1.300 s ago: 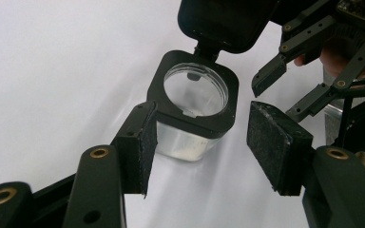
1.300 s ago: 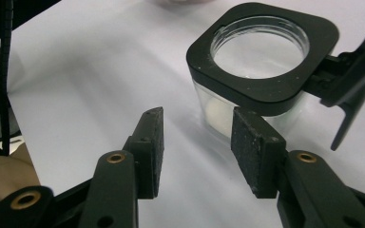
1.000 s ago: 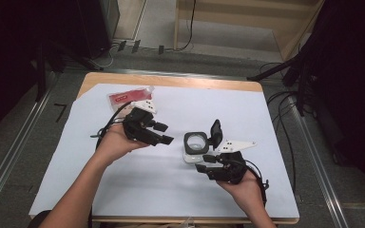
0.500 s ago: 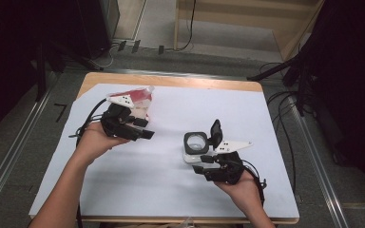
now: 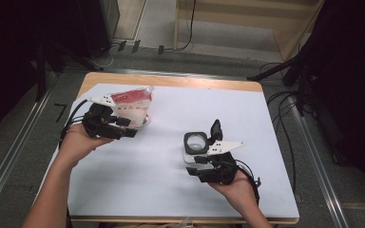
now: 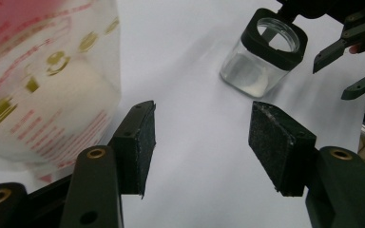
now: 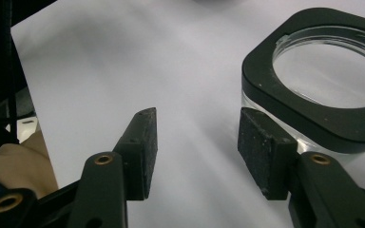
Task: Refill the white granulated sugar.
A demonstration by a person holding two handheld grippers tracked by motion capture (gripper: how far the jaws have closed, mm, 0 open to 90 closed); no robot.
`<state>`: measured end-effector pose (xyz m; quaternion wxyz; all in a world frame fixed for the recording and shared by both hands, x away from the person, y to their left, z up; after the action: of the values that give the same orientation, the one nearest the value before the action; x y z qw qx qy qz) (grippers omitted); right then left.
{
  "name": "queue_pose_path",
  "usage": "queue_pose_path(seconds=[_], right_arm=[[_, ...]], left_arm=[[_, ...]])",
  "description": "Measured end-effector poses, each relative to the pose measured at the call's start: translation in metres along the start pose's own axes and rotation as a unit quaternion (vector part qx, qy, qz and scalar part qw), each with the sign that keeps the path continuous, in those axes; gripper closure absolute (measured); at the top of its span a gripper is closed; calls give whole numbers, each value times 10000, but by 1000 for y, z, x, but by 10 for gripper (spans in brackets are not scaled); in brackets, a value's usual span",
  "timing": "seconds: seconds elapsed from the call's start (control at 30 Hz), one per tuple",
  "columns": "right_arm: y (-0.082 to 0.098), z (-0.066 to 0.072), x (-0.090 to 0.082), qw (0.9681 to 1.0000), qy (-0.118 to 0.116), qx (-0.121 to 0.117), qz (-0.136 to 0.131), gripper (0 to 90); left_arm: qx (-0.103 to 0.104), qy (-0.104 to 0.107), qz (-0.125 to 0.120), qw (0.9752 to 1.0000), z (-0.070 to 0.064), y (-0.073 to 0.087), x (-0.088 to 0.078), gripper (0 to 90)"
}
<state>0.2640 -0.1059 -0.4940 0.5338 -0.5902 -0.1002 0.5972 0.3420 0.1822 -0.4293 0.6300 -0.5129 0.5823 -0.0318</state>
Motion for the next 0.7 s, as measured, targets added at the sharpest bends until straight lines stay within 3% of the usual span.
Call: queue_pose_path(seconds=[0.3, 0.5, 0.7], right_arm=[[0, 3, 1, 9999, -35, -113, 12, 487], [1, 3, 3, 9999, -82, -133, 57, 488], [2, 5, 7, 9997, -88, -201, 136, 488]], left_arm=[[-233, -246, -107, 9994, 22, 12, -22, 419], [-496, -471, -203, 9975, 42, 22, -37, 415], [-592, -575, -349, 9960, 63, 19, -39, 406]])
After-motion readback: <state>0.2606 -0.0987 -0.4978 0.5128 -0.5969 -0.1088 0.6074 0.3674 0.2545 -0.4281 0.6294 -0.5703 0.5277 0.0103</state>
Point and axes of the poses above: each handheld gripper's, and its own axes: x roughly forward along the jaws, y roughly out of its underside, z roughly to its left, the point moved 6 cm from there along x, roughly forward along the jaws, and after that the axes turned 2 degrees about -y, right-handed, at the moved point
